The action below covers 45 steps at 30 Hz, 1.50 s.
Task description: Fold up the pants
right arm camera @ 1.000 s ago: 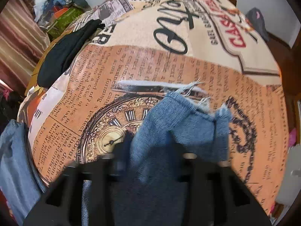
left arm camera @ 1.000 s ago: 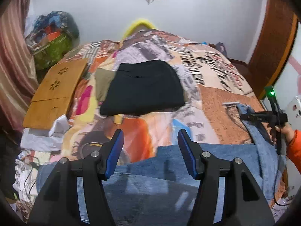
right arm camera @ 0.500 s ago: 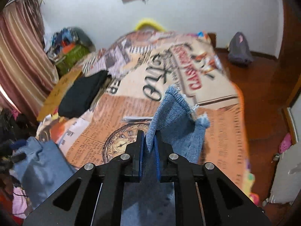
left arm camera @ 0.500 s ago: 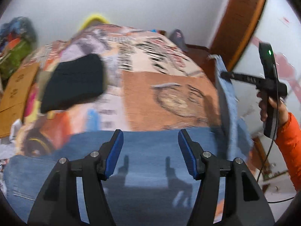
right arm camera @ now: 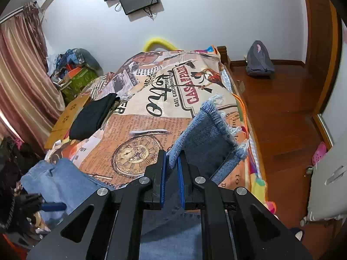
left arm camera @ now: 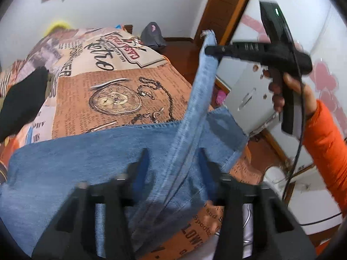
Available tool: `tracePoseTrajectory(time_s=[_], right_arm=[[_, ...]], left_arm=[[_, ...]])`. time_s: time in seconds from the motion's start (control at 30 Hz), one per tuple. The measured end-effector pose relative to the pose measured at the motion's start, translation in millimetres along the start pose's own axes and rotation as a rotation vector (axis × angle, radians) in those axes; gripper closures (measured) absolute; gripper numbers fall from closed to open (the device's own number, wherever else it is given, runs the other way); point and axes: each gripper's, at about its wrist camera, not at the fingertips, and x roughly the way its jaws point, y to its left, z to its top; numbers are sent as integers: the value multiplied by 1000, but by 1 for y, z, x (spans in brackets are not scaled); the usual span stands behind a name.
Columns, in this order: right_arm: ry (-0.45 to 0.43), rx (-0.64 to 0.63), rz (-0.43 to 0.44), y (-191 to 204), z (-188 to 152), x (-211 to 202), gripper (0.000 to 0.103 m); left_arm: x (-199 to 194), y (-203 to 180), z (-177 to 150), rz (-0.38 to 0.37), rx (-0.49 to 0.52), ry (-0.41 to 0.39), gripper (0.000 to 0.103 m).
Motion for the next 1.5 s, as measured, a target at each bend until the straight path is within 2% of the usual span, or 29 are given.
tracePoseTrajectory(time_s=[0.03,0.13,0.27,0.37,0.43,0.53,0.77,0.87,1.13,1.3,1.33,1.4,1.5], right_arm=[[-3,-1,5,0,1,-1,94],[-14,-1,27,1,3,-5,94],[-57,-21,41,7,13,-16,94],[-112,-31,49,10,24,-32,94],[-152,-34,56,9,30,-45,94],[-188,-37,56,4,25,-57,95],[-127,30,2,-35,-31,-57,95],[-81,96,-14,-58,-63,-54,95],[13,250,-68,-98,-138,-46,95],[52,276,-89,-98,-160,-45,94],[50,275,-89,-97,-163,-45,92],[39,276,-92,-92,-166,-45,71],[18,242,-116,-84,-164,-41,66]], left_arm=[[2,-3,-1,7,8,8,92],[2,-8,1,20,14,-1,98],[-11,-8,11,41,13,-57,99],[-19,-22,18,53,55,-103,99],[-14,-30,18,48,75,-99,99],[3,-38,11,33,89,-49,99],[41,-38,-11,-35,54,97,99],[52,-43,-19,-30,64,134,97],[53,-56,-26,-11,111,141,90],[53,-60,-26,-1,136,136,89],[54,-60,-27,0,141,136,89],[55,-60,-28,-4,143,142,87],[52,-63,-29,-16,146,142,83]])
